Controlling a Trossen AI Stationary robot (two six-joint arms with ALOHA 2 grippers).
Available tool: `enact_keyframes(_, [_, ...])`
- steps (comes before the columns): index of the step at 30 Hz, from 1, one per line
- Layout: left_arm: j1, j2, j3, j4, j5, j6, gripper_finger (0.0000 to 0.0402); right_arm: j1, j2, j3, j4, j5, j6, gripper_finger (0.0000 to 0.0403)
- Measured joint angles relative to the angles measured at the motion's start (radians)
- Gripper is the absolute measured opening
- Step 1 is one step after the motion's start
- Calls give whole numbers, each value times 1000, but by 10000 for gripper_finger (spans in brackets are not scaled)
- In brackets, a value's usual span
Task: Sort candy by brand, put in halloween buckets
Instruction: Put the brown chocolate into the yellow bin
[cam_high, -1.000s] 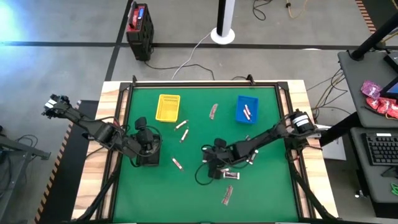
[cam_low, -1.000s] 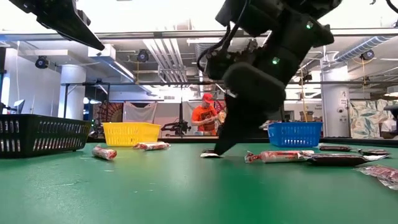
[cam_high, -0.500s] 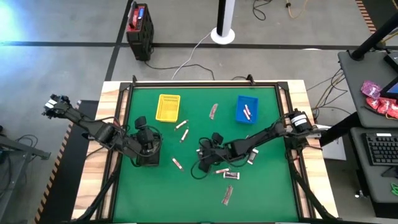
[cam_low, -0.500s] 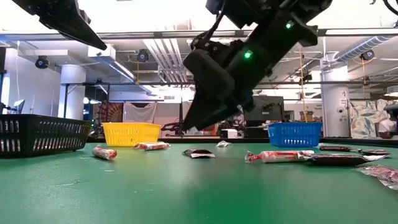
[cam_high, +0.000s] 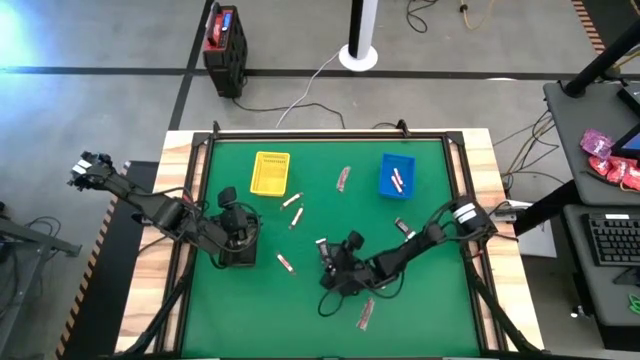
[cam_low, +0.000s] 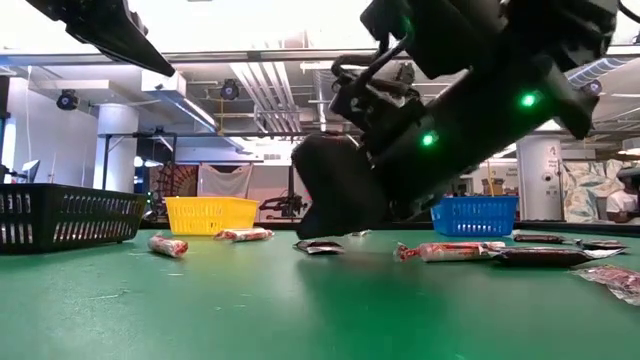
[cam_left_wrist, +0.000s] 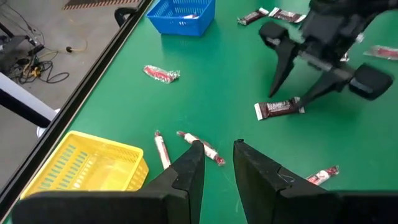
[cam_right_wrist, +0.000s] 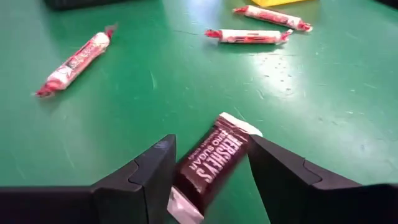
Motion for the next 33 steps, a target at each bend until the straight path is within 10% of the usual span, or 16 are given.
enact_keyframes(19, [0,0,0,21,0,12,70,-7,90,54,-93,10,236,190])
enact_keyframes(33, [0,1,0,25,0,12,70,-12,50,49,-97,-31,142,93])
